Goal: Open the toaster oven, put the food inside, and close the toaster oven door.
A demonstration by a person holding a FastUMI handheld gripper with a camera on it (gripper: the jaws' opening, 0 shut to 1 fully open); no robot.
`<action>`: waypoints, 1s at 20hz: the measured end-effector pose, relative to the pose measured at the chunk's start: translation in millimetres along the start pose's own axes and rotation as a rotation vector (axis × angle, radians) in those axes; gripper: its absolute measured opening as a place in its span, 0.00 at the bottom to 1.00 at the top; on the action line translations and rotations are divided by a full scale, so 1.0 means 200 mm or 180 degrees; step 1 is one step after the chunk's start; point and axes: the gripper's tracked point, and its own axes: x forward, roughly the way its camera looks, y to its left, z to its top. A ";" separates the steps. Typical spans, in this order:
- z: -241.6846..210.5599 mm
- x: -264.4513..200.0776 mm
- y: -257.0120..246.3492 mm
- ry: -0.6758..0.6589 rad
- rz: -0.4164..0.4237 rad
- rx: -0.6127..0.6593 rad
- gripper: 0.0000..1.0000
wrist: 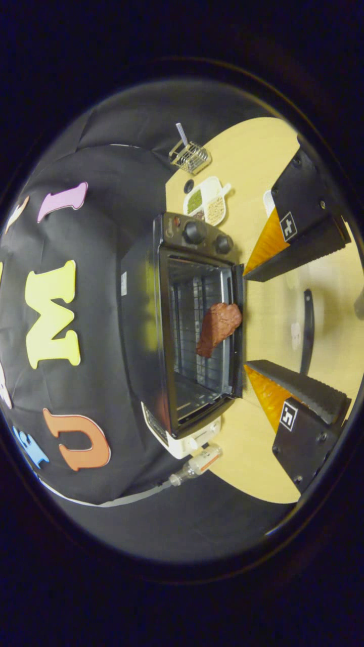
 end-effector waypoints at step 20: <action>-0.72 0.09 0.05 0.0813 0.0160 -0.0362 0.99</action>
